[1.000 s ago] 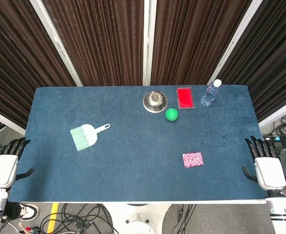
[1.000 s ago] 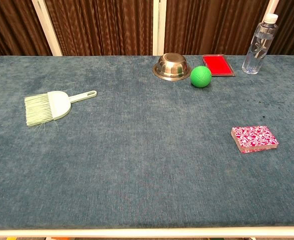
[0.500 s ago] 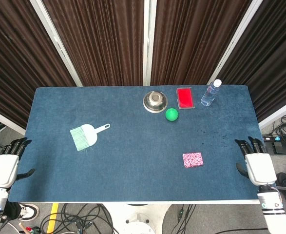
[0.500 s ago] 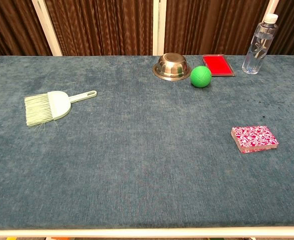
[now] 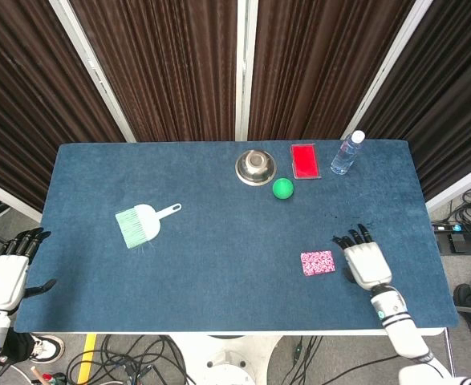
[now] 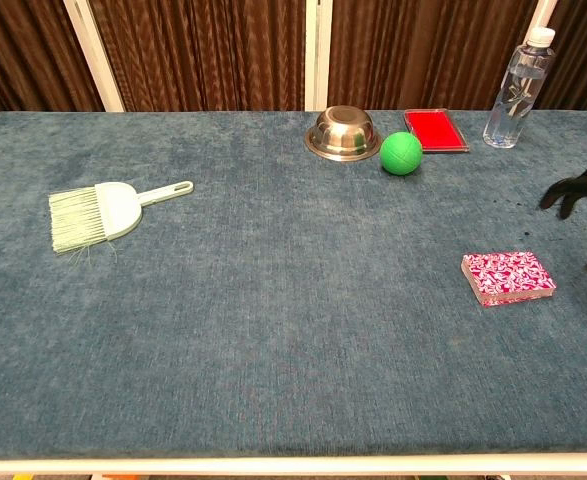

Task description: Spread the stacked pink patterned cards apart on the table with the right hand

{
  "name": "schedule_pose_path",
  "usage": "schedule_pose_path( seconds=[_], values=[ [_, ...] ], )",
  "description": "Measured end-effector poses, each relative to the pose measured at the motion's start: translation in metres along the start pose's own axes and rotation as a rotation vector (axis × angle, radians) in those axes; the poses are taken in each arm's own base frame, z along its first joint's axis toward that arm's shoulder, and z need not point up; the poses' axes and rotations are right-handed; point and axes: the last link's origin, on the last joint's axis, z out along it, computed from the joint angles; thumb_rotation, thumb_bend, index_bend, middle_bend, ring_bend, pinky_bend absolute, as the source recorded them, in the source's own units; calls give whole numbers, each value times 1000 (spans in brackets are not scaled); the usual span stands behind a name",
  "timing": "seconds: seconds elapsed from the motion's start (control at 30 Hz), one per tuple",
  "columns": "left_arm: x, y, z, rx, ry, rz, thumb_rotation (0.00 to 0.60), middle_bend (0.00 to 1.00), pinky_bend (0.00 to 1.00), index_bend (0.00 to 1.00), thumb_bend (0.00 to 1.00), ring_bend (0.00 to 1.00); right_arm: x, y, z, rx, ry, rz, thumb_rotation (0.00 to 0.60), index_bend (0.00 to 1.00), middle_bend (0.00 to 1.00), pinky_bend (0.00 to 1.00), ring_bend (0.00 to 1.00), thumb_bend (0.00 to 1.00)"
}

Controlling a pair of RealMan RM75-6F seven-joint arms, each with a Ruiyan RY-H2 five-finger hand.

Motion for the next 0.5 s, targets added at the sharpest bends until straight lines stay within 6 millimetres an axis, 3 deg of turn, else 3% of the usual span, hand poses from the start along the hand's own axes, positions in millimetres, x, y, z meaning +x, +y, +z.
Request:
schedule_pose_path(
  seconds=[0.1, 0.27, 0.5],
  values=[
    [-1, -2, 0, 4, -7, -2, 600, 131, 236, 156, 0, 114, -3, -13, 11, 23, -25, -7, 600, 234, 289, 227, 207, 221],
    [-1, -5, 0, 8, -11, -7, 600, 131, 236, 156, 0, 114, -7, -26, 19, 46, -35, -6, 600, 234, 288, 232, 206, 221],
    [0, -10, -2, 17, -13, -10, 600, 132, 236, 156, 0, 114, -11, -35, 23, 61, -50, -10, 600, 253, 288, 120, 166, 220]
  ],
)
